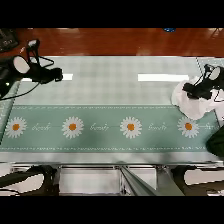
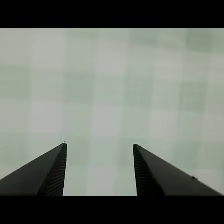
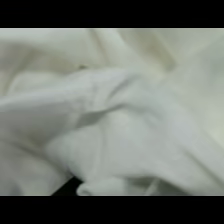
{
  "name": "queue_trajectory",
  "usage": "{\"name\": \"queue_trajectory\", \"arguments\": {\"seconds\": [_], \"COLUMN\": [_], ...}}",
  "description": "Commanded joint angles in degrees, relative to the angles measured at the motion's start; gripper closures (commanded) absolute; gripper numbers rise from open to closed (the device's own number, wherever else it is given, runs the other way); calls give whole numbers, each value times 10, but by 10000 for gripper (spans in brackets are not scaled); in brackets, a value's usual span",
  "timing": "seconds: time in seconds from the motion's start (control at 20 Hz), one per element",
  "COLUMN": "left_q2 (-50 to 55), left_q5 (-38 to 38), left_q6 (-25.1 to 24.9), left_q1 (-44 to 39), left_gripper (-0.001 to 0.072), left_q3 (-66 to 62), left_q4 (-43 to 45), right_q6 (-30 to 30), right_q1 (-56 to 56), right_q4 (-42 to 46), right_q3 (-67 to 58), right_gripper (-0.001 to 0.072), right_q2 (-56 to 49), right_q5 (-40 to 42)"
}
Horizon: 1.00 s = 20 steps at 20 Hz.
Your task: Fold the shirts.
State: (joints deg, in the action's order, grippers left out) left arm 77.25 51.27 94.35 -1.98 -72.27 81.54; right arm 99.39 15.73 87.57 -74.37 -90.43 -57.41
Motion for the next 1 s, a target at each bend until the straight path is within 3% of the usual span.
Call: {"name": "queue_trajectory", "arguments": {"seconds": [0.0,0.2,0.45,0.7,0.85,0.95], "left_q2": [-62,-185,-356,-442,-449,-449], "left_q5": [29,111,103,92,76,64], "left_q6": [-35,-39,-39,-37,-37,-39], "left_q1": [23,55,44,44,44,44], "left_gripper": [199,199,199,199,199,199], "left_q3": [-49,-2,170,278,283,283], "left_q4": [-6,-6,-64,-132,-160,-171], "right_q6": [-63,-116,-192,-211,-219,-219], "right_q1": [1,1,1,1,-2,-62], "right_q4": [-80,-172,-327,-414,-498,-487], "right_q3": [-80,-177,-285,-422,-424,-398], "right_gripper": [687,687,687,687,687,687], "right_q2": [68,186,286,309,311,311], "right_q5": [-3,35,25,-60,-151,-178]}}
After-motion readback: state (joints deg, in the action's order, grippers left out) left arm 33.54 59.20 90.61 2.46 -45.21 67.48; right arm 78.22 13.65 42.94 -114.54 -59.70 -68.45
